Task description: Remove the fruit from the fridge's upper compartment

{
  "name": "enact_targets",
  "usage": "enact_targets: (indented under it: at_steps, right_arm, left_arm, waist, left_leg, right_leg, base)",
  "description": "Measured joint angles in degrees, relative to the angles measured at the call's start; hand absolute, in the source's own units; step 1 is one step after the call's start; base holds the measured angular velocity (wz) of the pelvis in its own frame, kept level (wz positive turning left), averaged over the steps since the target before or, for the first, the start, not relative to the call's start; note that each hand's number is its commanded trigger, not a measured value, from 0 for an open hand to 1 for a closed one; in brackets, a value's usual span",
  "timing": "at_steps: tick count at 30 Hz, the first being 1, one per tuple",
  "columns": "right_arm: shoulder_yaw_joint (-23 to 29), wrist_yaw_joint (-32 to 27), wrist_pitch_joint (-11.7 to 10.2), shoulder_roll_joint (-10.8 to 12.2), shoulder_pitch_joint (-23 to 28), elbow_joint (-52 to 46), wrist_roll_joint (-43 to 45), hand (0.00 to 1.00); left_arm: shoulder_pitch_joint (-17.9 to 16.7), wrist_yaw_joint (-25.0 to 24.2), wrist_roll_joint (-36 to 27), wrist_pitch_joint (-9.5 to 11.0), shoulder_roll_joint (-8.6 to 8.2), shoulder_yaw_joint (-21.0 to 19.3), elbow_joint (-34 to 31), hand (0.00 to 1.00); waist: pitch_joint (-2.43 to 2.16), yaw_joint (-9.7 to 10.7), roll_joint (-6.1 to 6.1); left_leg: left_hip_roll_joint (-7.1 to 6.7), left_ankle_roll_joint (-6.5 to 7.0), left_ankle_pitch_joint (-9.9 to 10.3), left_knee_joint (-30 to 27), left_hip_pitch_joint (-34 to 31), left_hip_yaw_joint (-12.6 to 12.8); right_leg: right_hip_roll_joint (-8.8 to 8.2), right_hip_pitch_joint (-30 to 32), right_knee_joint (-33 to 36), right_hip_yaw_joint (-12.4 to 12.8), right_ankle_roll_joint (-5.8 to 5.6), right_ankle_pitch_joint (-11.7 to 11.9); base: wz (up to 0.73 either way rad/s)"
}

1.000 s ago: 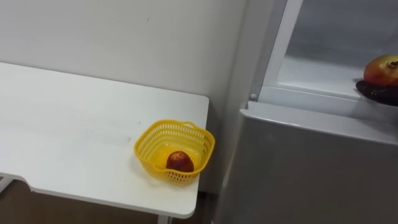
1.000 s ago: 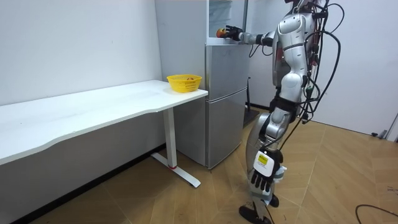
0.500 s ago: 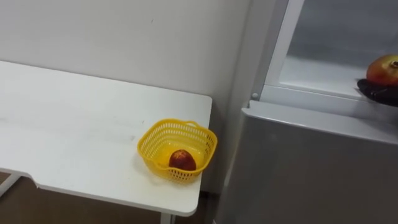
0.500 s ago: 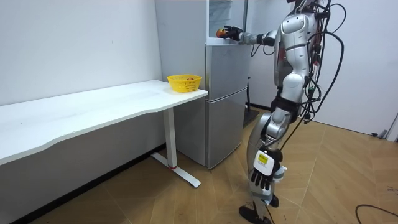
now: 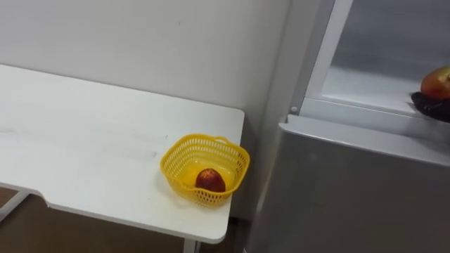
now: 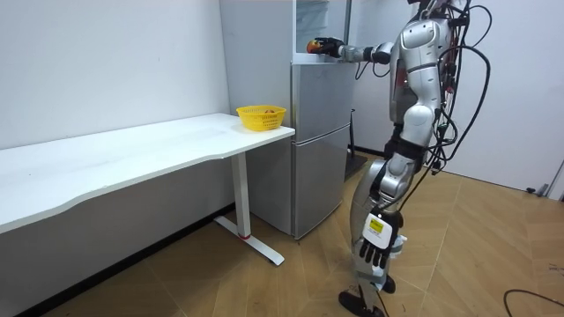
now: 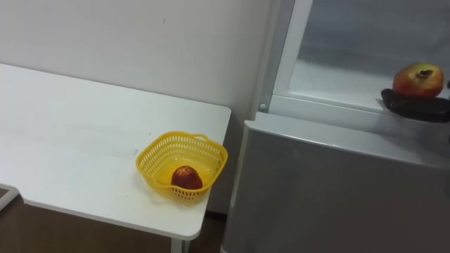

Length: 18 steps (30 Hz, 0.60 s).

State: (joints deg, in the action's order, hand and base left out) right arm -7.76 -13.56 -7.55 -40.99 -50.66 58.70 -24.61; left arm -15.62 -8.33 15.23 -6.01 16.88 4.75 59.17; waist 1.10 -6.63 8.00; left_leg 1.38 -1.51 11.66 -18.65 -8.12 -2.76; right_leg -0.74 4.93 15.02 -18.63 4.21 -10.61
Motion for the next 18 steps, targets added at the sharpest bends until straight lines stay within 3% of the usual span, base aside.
enact_targets:
  at_steps: [4,11,14,18]
  right_arm:
    - [0.01,0.01,-0.49,-0.53,-0.02,0.68,0.93,1.0]
    - [0.21,-0.19,-0.33,-3.81,-1.37,1.37,2.45,1.0]
    - [0.14,0.33,-0.67,-3.95,-2.25,1.21,5.3,1.0]
    - [0.04,0.79,-0.57,-3.97,-2.3,1.1,8.25,1.0]
  left_arm:
    - [0.36,-0.27,-0.02,0.0,0.1,0.0,-0.08,0.0]
    - [0.88,-0.61,0.0,-0.59,0.25,-0.01,-0.12,0.0]
    - [0.99,-0.61,-0.01,-0.33,0.25,-0.03,0.2,0.0]
    - [1.6,-0.6,-0.02,0.13,0.26,-0.02,0.46,0.0]
  waist:
    - [0.02,-0.19,-0.03]
    - [0.39,-1.36,-0.05]
    - [0.82,-1.46,0.15]
    - [0.94,-1.42,0.36]
  left_leg:
    - [-0.05,-0.18,-0.15,0.0,-0.37,-0.63]
    - [0.0,-0.4,-0.27,0.67,-0.02,-0.91]
    - [0.07,-0.41,-0.27,0.7,0.55,-0.65]
    - [0.05,-0.4,-0.27,1.05,0.99,-0.63]
  right_leg:
    - [0.1,0.12,-0.25,-0.38,0.03,0.13]
    - [0.17,0.18,-0.19,-0.55,1.0,-0.28]
    - [0.25,-0.33,-0.26,-0.48,1.1,-0.42]
    - [0.28,-0.75,-0.66,-0.45,1.02,-0.51]
  base:
    - [0.05]
    - [0.05]
    - [-0.05]
    - [0.0]
